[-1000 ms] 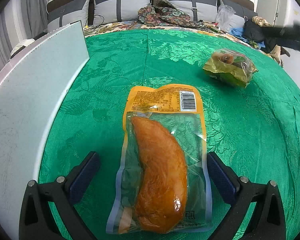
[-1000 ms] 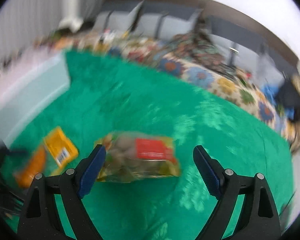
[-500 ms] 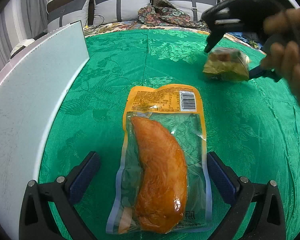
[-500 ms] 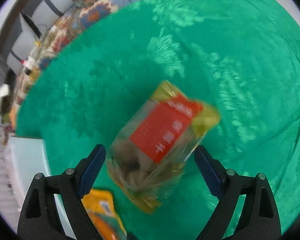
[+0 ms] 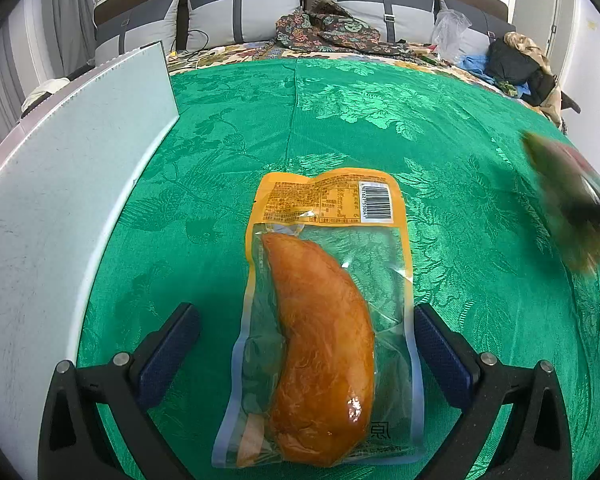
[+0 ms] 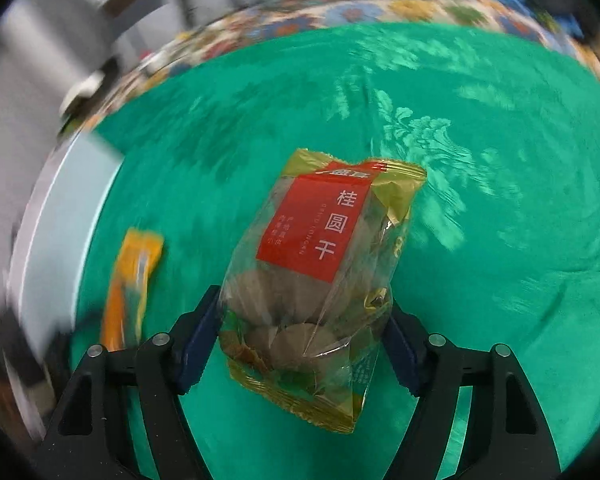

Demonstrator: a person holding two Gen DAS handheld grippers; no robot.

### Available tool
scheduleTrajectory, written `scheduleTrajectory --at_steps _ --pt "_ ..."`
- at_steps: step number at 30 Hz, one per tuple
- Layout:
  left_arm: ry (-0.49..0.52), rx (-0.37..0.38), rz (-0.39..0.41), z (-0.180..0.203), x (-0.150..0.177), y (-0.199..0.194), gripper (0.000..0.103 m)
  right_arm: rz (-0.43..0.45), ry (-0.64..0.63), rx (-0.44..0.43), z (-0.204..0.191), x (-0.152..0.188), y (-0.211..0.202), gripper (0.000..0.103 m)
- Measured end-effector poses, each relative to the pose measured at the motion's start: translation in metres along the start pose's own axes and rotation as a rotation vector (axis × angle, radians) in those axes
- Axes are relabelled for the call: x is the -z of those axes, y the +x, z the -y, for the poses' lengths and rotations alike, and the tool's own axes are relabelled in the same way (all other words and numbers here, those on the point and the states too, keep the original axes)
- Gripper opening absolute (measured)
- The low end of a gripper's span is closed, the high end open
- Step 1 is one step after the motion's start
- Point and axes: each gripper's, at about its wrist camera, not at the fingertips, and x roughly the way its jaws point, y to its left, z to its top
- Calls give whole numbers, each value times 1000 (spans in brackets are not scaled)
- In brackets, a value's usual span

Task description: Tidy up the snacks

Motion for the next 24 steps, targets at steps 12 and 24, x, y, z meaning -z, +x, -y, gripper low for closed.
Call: scheduleTrajectory --at_steps 12,24 --pt "2 1 0 0 0 0 103 -27 -51 110 21 63 -17 82" --pt "2 1 0 -1 0 0 103 166 -51 264 13 115 -62 82"
